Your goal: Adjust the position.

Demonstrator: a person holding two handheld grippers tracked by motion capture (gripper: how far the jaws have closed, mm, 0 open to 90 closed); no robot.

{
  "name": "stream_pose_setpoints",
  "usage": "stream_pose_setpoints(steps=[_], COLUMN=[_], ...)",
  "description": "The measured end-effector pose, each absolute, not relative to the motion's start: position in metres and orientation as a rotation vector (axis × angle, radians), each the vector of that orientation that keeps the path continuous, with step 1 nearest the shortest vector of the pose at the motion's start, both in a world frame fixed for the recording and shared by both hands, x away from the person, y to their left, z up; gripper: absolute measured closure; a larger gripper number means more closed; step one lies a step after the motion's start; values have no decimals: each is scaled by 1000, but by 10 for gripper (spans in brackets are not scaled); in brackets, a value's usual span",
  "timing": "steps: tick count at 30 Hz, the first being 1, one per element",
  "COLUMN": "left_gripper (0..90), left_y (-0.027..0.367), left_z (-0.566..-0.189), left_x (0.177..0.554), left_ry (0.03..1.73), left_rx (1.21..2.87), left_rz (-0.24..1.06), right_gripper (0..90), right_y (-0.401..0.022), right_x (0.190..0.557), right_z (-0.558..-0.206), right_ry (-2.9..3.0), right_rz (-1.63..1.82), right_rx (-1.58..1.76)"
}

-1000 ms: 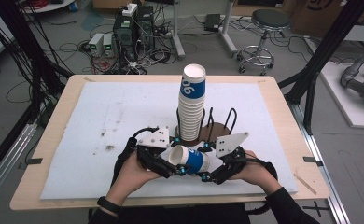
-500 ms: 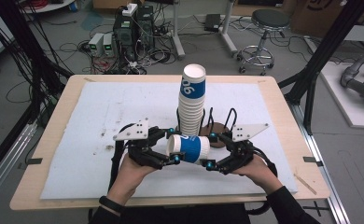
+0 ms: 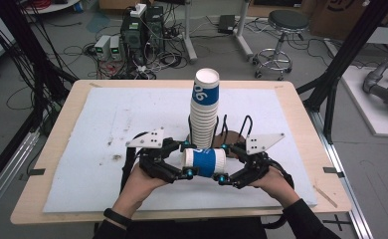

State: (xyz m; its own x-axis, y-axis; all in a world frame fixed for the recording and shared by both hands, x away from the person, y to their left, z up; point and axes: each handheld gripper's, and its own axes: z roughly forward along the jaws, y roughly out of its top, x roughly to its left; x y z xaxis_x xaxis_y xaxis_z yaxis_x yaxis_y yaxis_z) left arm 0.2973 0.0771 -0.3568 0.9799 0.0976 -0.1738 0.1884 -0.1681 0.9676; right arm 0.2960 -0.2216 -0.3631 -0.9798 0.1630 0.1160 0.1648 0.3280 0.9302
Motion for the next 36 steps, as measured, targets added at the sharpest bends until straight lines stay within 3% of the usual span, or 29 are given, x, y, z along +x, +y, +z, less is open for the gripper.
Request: stream_pose_setpoints(steps=[7, 22, 29, 36], left_gripper=[280, 290, 288, 214], left_y=[71, 78, 73, 64], left_z=[-357, -365, -368, -364], left_x=[297, 298, 298, 295], left_ry=[195, 139, 156, 154], left_rx=[1921, 1696, 1788, 2018], left_rz=[-65, -51, -79, -26], right_gripper=[206, 151, 196, 204], right_y=[-219, -221, -220, -215], right_x=[294, 294, 293, 291], right_z=[-360, -356, -357, -357], right_ry=[-2657, -2505, -2525, -2723], right_rz=[-1729, -1827, -1801, -1644], right_rx=[-269, -362, -337, -261])
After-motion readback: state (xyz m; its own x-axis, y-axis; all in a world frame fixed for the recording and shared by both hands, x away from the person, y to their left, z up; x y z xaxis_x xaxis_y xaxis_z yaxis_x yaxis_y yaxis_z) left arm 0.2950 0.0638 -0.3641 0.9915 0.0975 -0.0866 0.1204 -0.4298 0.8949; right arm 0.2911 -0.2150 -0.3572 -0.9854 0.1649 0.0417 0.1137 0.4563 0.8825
